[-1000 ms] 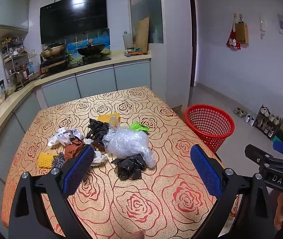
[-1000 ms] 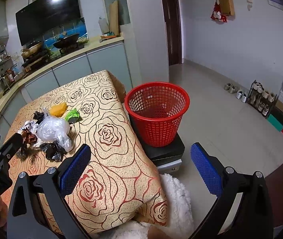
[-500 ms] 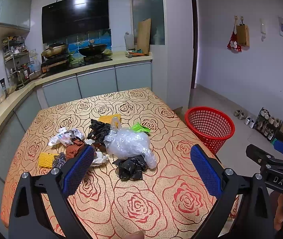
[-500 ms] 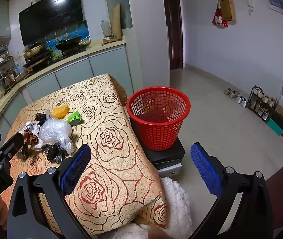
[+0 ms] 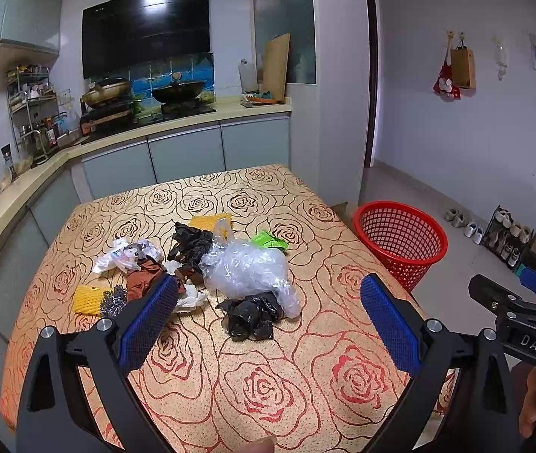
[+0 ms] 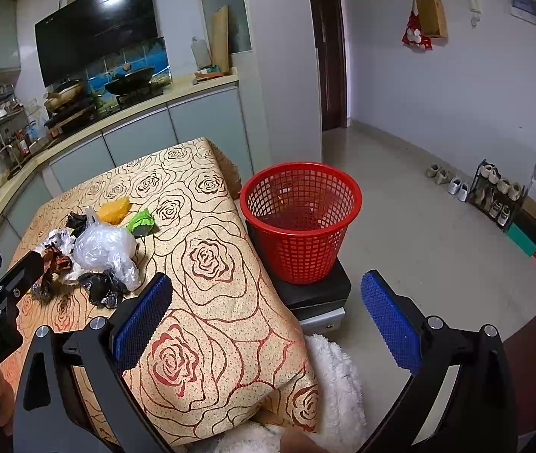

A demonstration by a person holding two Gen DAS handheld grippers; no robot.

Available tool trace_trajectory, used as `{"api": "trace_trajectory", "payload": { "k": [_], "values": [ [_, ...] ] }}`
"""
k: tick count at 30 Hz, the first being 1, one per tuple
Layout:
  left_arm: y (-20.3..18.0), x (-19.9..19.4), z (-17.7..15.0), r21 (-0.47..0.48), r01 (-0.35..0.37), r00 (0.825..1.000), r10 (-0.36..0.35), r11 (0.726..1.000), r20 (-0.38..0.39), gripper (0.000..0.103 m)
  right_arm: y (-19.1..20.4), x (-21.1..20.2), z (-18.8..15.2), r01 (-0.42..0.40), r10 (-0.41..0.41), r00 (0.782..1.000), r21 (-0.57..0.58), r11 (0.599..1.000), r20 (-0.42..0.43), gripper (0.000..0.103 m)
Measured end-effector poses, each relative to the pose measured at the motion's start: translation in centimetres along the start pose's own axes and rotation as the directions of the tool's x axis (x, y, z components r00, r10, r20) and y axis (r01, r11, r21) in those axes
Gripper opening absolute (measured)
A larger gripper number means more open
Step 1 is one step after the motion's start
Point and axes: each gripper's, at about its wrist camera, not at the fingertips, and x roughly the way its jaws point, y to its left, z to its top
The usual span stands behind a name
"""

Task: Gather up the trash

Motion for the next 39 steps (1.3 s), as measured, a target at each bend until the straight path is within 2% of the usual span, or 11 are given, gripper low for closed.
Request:
{"api": "trace_trajectory", "payload": {
  "k": [39],
  "values": [
    [0.77, -0.04, -0.41, -0.019, -0.003, 1.000, 0.003, 1.000, -0.006, 0.094, 0.19, 0.24, -0.11, -0.001, 0.001, 1.000, -0.006, 1.000, -0.004, 0.098]
  ]
}}
